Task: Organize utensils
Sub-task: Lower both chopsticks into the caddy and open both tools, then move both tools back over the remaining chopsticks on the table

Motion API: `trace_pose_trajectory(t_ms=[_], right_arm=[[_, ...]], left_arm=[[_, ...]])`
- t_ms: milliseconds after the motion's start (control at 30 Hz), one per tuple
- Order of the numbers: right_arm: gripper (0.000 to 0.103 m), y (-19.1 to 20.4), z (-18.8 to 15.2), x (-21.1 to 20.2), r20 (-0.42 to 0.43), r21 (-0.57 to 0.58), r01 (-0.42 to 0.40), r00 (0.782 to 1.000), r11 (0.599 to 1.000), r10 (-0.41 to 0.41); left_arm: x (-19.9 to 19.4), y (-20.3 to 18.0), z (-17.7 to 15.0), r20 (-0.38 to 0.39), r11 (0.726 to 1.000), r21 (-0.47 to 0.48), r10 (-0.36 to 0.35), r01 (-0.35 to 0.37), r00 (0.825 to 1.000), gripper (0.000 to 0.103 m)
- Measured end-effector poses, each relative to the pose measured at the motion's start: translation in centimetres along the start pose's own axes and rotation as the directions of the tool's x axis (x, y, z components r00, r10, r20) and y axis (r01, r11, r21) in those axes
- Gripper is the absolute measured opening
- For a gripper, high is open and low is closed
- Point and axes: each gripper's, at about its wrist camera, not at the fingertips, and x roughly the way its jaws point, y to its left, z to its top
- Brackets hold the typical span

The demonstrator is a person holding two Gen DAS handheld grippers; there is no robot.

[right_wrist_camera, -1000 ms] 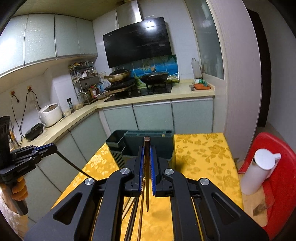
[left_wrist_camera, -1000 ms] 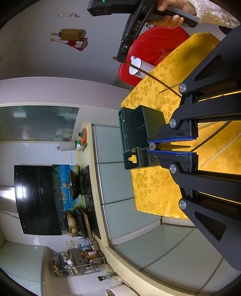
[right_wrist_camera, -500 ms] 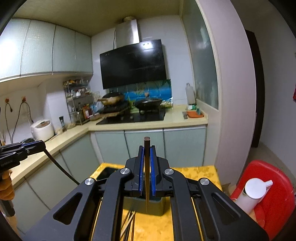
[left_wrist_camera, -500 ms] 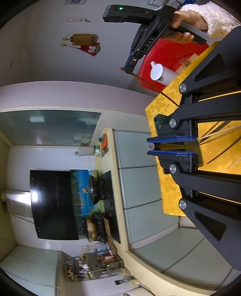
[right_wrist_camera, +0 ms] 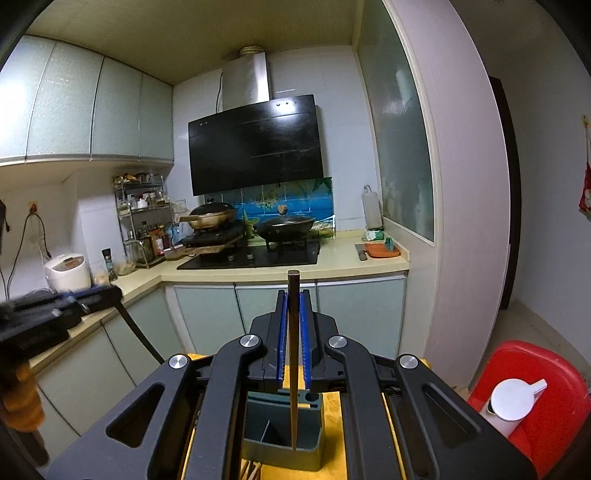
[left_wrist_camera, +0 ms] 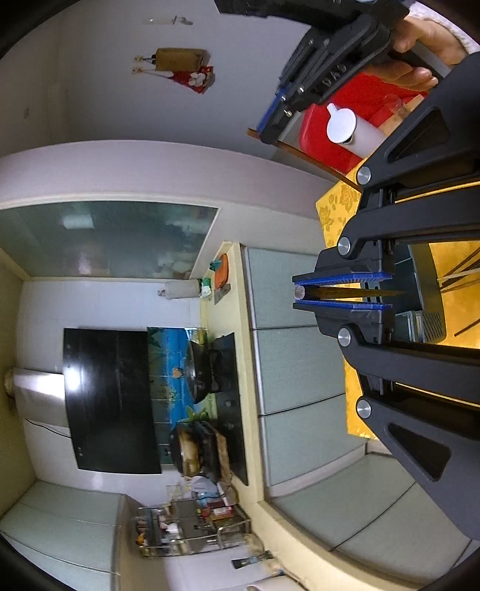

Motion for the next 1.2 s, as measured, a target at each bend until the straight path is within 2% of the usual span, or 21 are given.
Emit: trace_pose_trajectory(t_ms=[233, 467, 633, 667, 733, 767, 800, 933, 1000, 1100, 1200], right_arm=[[0.007, 0.2, -1.7, 2.4, -0.015, -0.026, 0.007, 1.0, 1.0, -0.008], [0.007, 0.4, -5.2, 6.1, -0.137, -0.04, 0.007, 0.99, 0.999, -0.013], [0.01, 0.9, -6.5, 6.7, -0.171, -0.048, 0.003, 0.985, 0.999, -0.011], [0.011, 1.0, -6.6, 6.7, -0.175, -0.05, -0.001, 0.985, 0.999, -0.008], [0.031, 1.1, -6.4, 6.7, -0.181, -0.052, -0.003, 0.983, 0.999, -0.006], [0.05, 1.1, -6.3, 6.5, -0.174, -0.051, 0.002, 0.985, 0.999, -0.011], [0.057, 1.1, -6.2, 6.2, -0.164, -0.053, 0.008, 0.986, 0.999, -0.017], [0.058, 1.2, -5.9, 5.2, -0.154, -0.07, 0.015, 0.988, 0.997, -0.025], [0.065, 0.8, -5.7, 4.5, -0.147, -0.063, 0.021, 0.989, 0.998, -0.03], [0.069, -0.1, -5.5, 2.6, -0.123, -0.051, 0.031, 0.992, 0.998, -0.037], [0.071, -0.8, -6.2, 0.5, -0.112, -0.05, 0.042, 0.993, 0.998, -0.047]], left_arm=[[3.9, -0.1, -3.2, -0.068, 1.0, 0.021, 0.025, -0.024, 0.997, 0.007], [6.0, 0.5, -5.5, -0.114, 0.999, 0.012, 0.046, -0.045, 0.992, 0.007], [6.4, 0.8, -6.7, -0.123, 0.998, 0.011, 0.057, -0.056, 0.991, 0.008], [6.4, 0.9, -6.7, -0.123, 0.999, 0.01, 0.054, -0.053, 0.991, 0.011], [6.2, 1.0, -6.7, -0.12, 0.999, 0.01, 0.049, -0.048, 0.992, 0.032], [5.9, 1.1, -6.6, -0.108, 0.999, 0.007, 0.051, -0.051, 0.993, 0.05], [5.6, 1.0, -6.5, -0.096, 0.998, 0.004, 0.055, -0.055, 0.994, 0.058], [4.4, 1.6, -6.3, -0.072, 0.998, -0.012, 0.058, -0.059, 0.996, 0.069], [3.4, 2.2, -6.3, -0.053, 0.997, -0.024, 0.076, -0.077, 0.996, 0.079], [1.8, 2.7, -6.9, -0.02, 0.995, -0.027, 0.099, -0.1, 0.995, 0.086], [-0.2, 3.3, -8.2, 0.004, 0.989, -0.032, 0.144, -0.143, 0.99, 0.088]])
